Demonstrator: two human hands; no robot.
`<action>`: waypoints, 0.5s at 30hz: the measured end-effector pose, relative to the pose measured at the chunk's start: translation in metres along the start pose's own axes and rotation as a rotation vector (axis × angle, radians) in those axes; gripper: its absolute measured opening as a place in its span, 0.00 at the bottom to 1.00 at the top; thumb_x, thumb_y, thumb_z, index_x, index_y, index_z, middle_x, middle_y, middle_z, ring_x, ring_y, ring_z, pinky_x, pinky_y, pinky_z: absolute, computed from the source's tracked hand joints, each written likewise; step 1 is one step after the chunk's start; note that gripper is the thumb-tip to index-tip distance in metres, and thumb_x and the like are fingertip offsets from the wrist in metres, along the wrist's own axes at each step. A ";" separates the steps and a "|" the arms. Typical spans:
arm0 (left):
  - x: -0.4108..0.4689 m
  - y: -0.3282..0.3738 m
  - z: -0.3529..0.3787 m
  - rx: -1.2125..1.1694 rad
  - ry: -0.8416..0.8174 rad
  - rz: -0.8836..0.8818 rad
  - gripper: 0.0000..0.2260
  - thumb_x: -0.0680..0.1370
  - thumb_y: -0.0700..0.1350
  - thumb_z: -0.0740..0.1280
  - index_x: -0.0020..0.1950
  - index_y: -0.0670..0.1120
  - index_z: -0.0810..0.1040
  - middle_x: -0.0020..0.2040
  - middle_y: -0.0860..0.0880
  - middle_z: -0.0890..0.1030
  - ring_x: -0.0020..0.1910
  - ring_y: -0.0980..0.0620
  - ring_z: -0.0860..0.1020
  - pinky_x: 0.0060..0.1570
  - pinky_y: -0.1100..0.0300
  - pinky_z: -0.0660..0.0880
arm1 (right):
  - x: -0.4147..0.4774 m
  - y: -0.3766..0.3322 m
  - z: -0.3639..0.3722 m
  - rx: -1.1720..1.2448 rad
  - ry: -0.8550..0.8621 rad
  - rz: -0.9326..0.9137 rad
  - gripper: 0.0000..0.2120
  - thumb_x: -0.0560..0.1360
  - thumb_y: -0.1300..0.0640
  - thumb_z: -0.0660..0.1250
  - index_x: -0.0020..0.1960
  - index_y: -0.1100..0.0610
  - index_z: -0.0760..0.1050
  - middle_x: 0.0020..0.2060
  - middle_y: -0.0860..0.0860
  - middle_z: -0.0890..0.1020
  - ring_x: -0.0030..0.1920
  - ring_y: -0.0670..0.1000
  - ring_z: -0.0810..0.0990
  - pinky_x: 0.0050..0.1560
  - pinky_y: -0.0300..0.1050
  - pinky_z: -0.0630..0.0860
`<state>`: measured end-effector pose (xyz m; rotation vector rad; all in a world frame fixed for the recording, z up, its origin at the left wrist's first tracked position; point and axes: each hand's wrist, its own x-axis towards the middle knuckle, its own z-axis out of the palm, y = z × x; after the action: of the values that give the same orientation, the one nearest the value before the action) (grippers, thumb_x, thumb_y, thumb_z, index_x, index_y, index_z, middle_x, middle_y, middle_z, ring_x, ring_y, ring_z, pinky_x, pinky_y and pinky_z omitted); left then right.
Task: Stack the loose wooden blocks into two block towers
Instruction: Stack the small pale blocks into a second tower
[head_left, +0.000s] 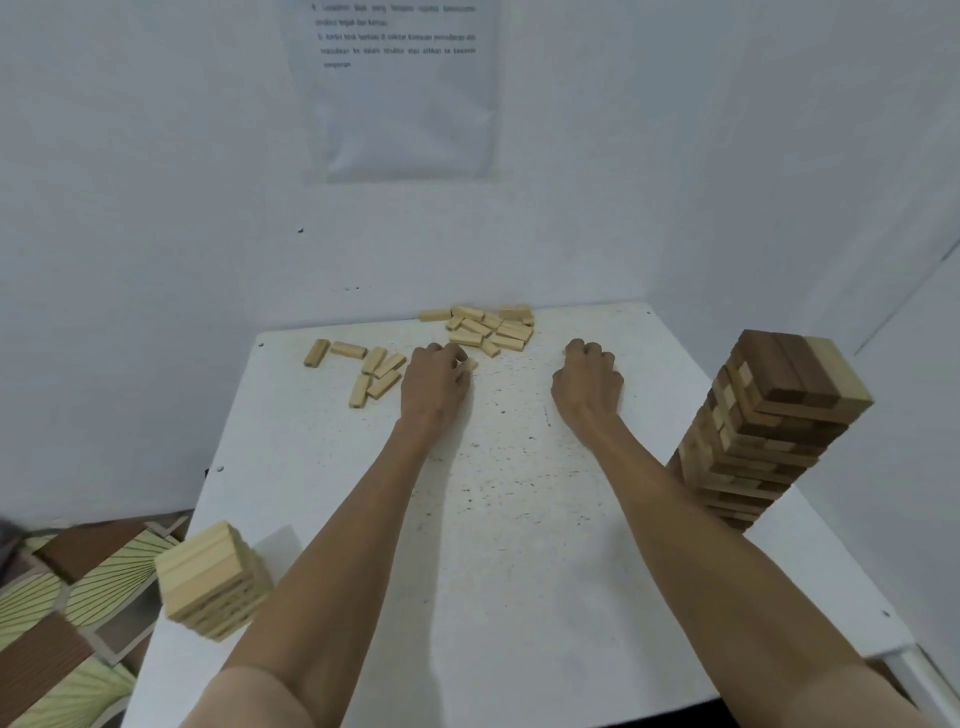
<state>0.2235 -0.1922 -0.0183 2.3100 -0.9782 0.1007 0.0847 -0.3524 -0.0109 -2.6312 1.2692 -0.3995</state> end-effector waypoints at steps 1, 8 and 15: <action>0.003 -0.001 0.001 -0.014 0.003 0.009 0.08 0.82 0.42 0.67 0.58 0.43 0.84 0.53 0.44 0.82 0.56 0.42 0.77 0.50 0.50 0.77 | 0.000 0.000 0.002 -0.001 0.020 0.002 0.17 0.82 0.61 0.62 0.70 0.60 0.70 0.64 0.58 0.75 0.65 0.60 0.72 0.60 0.56 0.73; 0.015 0.000 0.003 -0.122 0.114 0.109 0.07 0.81 0.40 0.67 0.58 0.43 0.82 0.54 0.47 0.80 0.53 0.47 0.75 0.51 0.56 0.72 | -0.002 0.003 0.015 0.093 0.173 -0.035 0.15 0.81 0.66 0.63 0.66 0.57 0.76 0.60 0.57 0.78 0.62 0.59 0.72 0.54 0.51 0.70; 0.041 -0.003 0.006 -0.147 0.084 0.132 0.06 0.82 0.44 0.69 0.55 0.43 0.81 0.53 0.48 0.80 0.50 0.47 0.77 0.49 0.52 0.76 | -0.004 0.003 0.022 0.187 0.263 -0.037 0.12 0.79 0.65 0.66 0.60 0.56 0.80 0.55 0.55 0.81 0.58 0.60 0.74 0.54 0.54 0.71</action>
<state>0.2542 -0.2195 -0.0130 2.0910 -1.0588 0.1727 0.0869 -0.3497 -0.0335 -2.5080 1.1880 -0.8507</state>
